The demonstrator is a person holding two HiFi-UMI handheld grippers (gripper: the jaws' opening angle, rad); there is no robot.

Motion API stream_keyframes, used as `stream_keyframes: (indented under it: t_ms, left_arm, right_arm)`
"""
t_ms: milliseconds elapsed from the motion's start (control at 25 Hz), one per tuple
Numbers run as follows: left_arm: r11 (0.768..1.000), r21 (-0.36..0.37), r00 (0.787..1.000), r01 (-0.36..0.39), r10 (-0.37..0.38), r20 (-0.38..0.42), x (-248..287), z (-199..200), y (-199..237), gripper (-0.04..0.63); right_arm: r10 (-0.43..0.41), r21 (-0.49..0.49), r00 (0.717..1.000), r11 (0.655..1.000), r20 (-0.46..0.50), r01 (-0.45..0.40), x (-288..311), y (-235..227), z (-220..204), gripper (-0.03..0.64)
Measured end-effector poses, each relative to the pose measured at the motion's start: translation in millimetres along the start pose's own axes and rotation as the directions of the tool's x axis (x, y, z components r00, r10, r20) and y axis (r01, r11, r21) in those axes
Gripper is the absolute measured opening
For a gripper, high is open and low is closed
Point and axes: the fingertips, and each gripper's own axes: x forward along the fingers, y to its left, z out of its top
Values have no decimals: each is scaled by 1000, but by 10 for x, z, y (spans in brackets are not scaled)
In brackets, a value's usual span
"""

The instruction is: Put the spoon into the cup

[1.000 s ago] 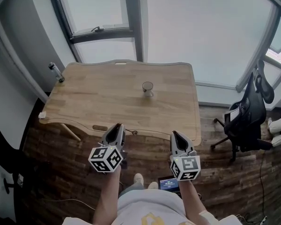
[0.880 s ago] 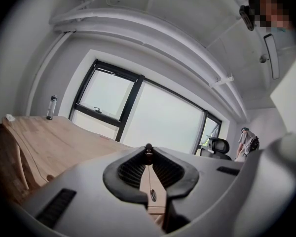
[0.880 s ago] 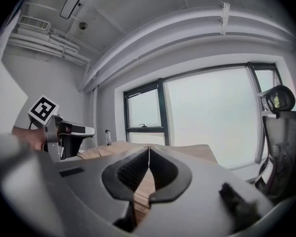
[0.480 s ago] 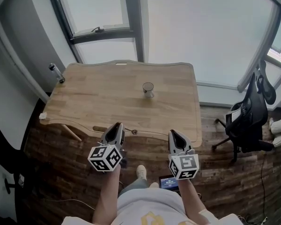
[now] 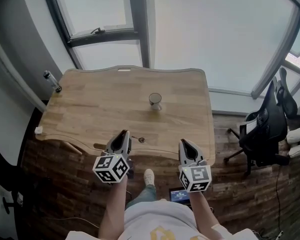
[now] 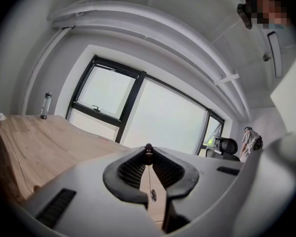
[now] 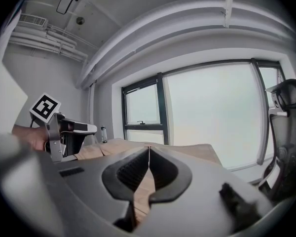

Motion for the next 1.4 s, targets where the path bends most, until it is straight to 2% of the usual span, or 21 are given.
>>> stream_keyframes:
  t_ms: [720,1080,1400]
  left_arm:
    - [994,-70,994,81,-86,-63,1623,307,736,51]
    - [988,-70,985,139,-145,-90,2185,357,920,51]
    - [984,-90,983,151,-160,-94,2451,373,1043,51]
  right_arm:
    - [-93,-1,992,996,-85,93,1493,-436,117,32]
    - [-152,-4,982,988,-117,152,1925,-587,55,31]
    - [-192,-18,973,981,-124,192,2033,-667,64,31]
